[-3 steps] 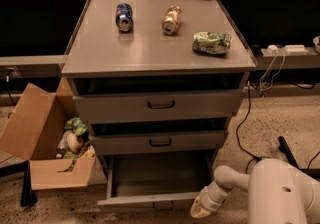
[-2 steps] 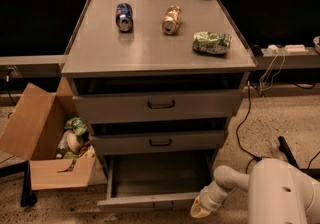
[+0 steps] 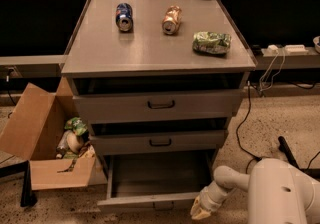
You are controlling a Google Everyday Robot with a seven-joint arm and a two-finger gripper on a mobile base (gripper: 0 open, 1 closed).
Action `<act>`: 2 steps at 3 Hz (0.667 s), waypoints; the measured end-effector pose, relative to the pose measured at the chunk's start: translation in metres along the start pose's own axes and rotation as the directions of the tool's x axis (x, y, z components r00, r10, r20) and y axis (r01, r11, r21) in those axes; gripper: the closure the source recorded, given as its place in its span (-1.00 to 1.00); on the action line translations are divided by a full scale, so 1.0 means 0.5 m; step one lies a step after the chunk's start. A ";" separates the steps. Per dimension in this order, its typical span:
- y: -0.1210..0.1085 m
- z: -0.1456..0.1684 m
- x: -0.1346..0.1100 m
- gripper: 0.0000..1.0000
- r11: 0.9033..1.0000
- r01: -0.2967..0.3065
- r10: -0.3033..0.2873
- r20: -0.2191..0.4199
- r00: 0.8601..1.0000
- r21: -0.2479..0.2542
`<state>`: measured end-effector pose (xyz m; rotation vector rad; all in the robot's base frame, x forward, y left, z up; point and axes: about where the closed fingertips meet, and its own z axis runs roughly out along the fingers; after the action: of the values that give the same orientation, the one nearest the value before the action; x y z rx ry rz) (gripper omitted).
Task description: Close bottom drawer
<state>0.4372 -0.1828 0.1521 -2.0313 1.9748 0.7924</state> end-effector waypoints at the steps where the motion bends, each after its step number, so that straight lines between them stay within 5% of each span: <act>1: 0.000 0.000 0.000 -0.88 1.000 0.000 0.000 0.000 1.000 0.000; 2: -0.006 -0.002 -0.001 -1.00 1.000 0.009 -0.009 0.004 1.000 0.002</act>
Offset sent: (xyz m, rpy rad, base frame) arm 0.0000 0.0000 0.0000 0.0000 0.0000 0.0000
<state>0.4403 -0.1826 0.1524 -2.0345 1.9624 0.7915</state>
